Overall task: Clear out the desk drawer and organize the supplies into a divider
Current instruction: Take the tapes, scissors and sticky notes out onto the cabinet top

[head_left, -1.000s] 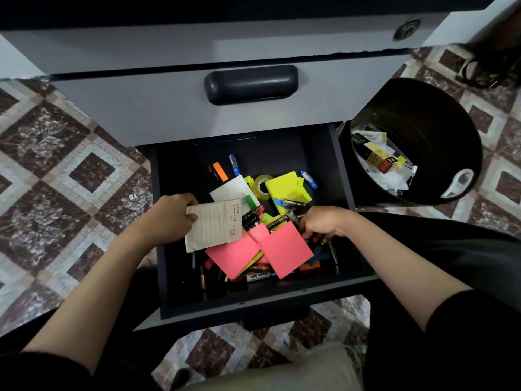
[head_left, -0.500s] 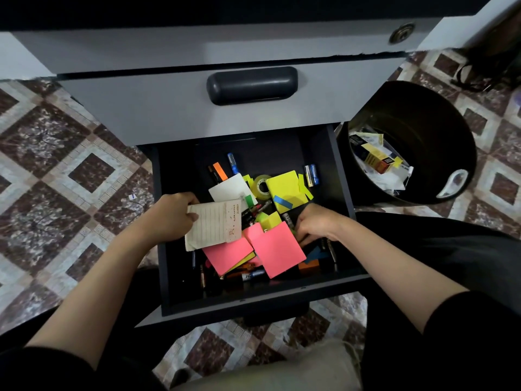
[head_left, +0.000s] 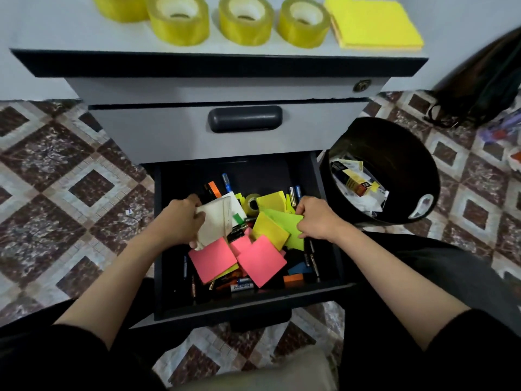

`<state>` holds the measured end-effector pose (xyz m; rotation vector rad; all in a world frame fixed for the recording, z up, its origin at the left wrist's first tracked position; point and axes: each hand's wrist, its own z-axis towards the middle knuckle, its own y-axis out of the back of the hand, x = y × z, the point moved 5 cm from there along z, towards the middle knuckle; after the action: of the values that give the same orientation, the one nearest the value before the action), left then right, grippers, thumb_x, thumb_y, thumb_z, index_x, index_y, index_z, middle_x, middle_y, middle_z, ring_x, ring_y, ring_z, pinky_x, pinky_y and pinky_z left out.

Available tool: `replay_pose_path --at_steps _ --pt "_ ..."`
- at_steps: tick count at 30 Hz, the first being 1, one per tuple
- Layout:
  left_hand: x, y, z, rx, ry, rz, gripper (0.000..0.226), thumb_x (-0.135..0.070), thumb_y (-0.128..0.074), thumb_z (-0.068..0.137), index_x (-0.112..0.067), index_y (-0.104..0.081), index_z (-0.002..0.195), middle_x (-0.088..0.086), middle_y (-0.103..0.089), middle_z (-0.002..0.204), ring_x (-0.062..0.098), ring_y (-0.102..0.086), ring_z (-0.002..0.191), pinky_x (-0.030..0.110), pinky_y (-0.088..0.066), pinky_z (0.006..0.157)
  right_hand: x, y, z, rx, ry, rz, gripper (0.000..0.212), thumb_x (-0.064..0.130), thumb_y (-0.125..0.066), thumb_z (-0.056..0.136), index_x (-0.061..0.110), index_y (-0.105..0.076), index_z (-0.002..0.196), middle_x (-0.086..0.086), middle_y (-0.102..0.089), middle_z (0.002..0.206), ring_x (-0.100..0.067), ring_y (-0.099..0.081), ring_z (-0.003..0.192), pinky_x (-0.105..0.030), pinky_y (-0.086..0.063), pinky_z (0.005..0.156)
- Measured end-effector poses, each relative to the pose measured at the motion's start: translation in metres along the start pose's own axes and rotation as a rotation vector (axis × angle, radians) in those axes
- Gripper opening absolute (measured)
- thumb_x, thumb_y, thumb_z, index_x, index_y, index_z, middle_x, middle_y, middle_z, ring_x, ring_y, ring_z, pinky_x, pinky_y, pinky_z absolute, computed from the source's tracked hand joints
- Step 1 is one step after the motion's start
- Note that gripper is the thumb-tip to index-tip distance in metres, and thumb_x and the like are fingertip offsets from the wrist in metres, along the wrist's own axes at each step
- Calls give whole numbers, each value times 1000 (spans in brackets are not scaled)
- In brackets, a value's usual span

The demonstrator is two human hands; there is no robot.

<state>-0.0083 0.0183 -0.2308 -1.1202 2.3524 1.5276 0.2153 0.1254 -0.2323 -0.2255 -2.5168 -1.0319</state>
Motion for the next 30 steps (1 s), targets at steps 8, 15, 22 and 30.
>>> replay_pose_path --at_steps 8,15,22,30 --pt "0 6 -34 -88 29 -163 20 0 -58 82 -3 -53 101 6 -60 80 17 -64 61 15 -49 45 0 33 -19 -249 28 -118 11 -7 -55 74 -7 -65 80 -23 -68 85 -37 -67 78 -31 -50 51" --pt "-15 37 -60 -305 30 -379 7 -3 -62 84 -1 -60 78 6 -62 63 7 -58 43 18 -47 44 -2 52 -48 -157 -66 239 24 -4 -38 90 -4 -44 112 -24 -43 120 -45 -62 80 -34 -51 36" --pt "-58 70 -93 -344 -18 -550 15 -12 -62 88 -7 -68 75 4 -58 58 4 -51 47 22 -41 54 -8 75 -77 -114 -9 661 23 -13 -48 88 -3 -45 108 -17 -42 107 -33 -58 78 -29 -53 39" --pt "-112 77 -110 -119 -37 -945 14 -12 -55 92 -2 -66 88 6 -67 69 7 -58 53 14 -51 52 -26 132 -110 -245 50 756 16 -5 -64 83 1 -54 73 -13 -48 73 -22 -50 48 -16 -37 31"
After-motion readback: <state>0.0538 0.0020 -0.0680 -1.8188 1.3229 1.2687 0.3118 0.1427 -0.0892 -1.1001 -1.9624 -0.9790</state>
